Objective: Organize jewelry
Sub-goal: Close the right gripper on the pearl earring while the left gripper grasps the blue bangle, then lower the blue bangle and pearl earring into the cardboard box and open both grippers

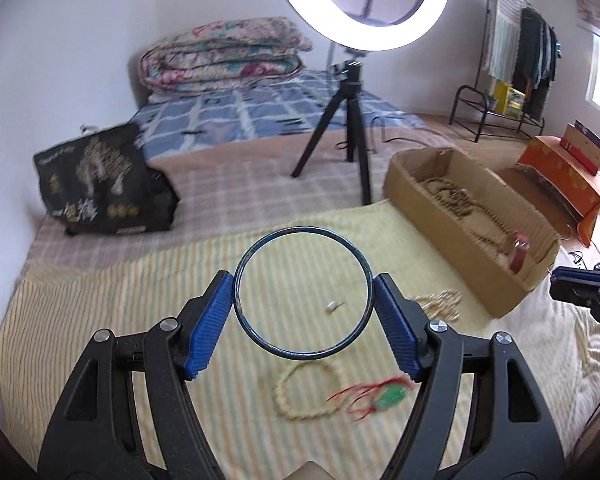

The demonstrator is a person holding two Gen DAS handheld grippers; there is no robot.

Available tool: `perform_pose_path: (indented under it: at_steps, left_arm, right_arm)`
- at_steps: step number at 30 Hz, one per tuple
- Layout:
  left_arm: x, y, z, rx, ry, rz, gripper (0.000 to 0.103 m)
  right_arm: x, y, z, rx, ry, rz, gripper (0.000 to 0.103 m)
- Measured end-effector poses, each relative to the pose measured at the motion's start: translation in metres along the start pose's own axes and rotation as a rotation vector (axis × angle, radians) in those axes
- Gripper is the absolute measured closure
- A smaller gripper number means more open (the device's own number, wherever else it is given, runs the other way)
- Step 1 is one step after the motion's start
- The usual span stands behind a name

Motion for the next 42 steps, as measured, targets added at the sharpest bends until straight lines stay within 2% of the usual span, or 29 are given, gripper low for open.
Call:
perform_pose_path:
  at_steps: [9,16,25,36,38,40,42]
  left_arm:
    - [-0.076,-0.044,-0.035,-0.002,0.092,-0.032,0.030]
    - [-0.125,-0.064,-0.070,0.016,0.120,-0.061,0.030]
    - [-0.152,-0.072,-0.099,0.041,0.137,-0.050,0.030]
    - [-0.162,-0.077,-0.102,0.031,0.138,-0.054,0.030]
    - [-0.163,-0.077,-0.102,0.036,0.141,-0.055,0.029]
    - [-0.162,-0.077,-0.102,0.038,0.129,-0.061,0.028]
    - [-0.162,-0.078,-0.100,0.037,0.125,-0.065,0.021]
  right_arm:
    - [-0.072,-0.009,0.009,-0.003,0.079,-0.074,0.097]
    - [-0.100,-0.003,-0.003,0.020,0.094,-0.118,0.097]
    - [-0.108,0.000,-0.011,0.032,0.092,-0.122,0.096]
    - [-0.115,0.000,-0.014,0.026,0.094,-0.143,0.095]
    - [-0.116,-0.001,-0.013,0.018,0.099,-0.148,0.078]
    - [-0.117,-0.002,-0.009,0.002,0.110,-0.148,0.069]
    - [-0.115,-0.003,-0.008,-0.003,0.108,-0.142,0.059]
Point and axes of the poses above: each gripper's, at about its wrist camera, not at the fingertips, and z roughly against the way its jaws point, x to its left, y to its underside, the point moved 10 cm from there along -z, roughly the way its jaws point, and after that the axes turned 1 degree about z, right-handed, at the moved point
